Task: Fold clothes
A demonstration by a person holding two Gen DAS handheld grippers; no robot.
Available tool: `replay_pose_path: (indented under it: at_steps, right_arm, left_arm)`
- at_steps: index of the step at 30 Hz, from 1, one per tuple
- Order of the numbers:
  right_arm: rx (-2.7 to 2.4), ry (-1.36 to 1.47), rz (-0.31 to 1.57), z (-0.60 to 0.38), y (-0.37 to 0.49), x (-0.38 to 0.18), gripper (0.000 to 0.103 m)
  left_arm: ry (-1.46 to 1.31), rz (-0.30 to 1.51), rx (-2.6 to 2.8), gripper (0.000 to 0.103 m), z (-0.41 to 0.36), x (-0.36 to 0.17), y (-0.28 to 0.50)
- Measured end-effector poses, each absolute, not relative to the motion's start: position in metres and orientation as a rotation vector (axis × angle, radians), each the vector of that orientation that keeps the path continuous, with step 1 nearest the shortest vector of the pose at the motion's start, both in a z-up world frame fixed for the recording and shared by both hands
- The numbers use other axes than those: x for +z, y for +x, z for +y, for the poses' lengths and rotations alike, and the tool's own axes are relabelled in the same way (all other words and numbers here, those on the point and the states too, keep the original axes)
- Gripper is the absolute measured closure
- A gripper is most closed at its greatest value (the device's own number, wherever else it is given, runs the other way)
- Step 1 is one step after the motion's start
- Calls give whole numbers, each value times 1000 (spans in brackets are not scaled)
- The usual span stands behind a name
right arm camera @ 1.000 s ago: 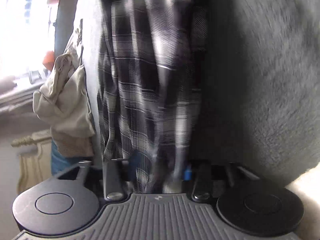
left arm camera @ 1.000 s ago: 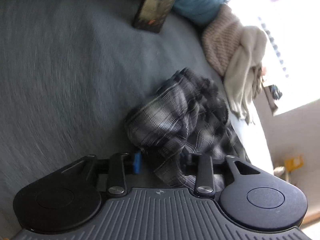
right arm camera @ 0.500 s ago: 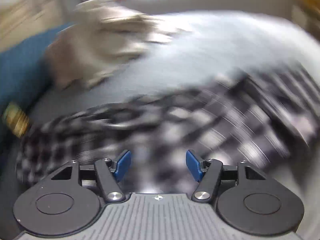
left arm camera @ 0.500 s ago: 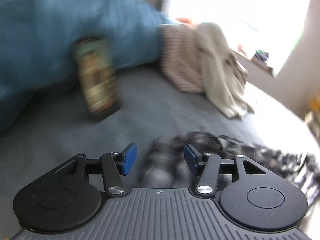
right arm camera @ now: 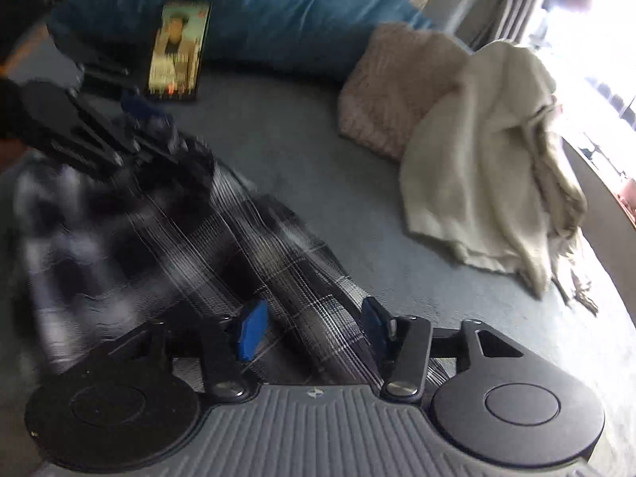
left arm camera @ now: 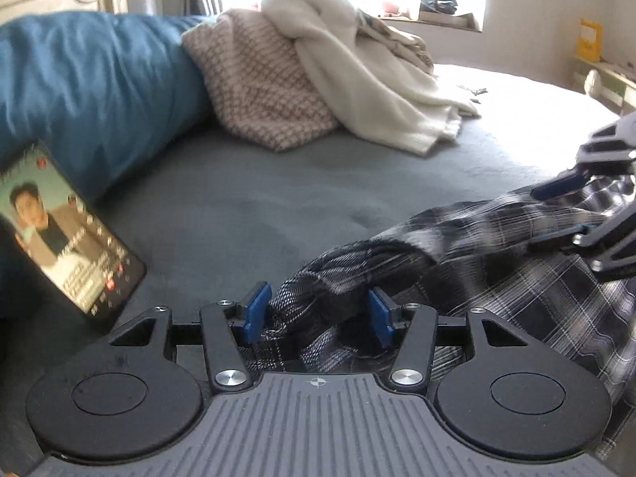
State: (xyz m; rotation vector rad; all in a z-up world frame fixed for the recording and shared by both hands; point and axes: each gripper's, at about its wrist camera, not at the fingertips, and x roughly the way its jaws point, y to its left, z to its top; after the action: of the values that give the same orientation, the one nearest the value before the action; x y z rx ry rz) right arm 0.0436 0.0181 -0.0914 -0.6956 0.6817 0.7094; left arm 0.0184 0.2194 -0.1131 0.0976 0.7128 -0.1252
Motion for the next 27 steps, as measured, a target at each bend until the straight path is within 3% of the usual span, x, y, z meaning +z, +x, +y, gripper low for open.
replay_pose_path:
  at_steps: [2, 4, 7, 18, 27]
  right_arm:
    - [699, -704, 697, 19, 48, -99, 65]
    - [696, -688, 704, 16, 50, -101, 91]
    - [676, -680, 673, 10, 49, -98, 99]
    - [598, -709, 534, 19, 62, -89, 103]
    - [537, -631, 586, 12, 82, -102, 103]
  left_arm:
    - [89, 712, -124, 51, 224, -115, 13]
    - [78, 709, -123, 51, 229, -116, 9]
    - [63, 704, -119, 51, 233, -117, 5]
    - [41, 707, -87, 50, 237, -117, 0]
    - [0, 736, -17, 50, 246, -124, 4]
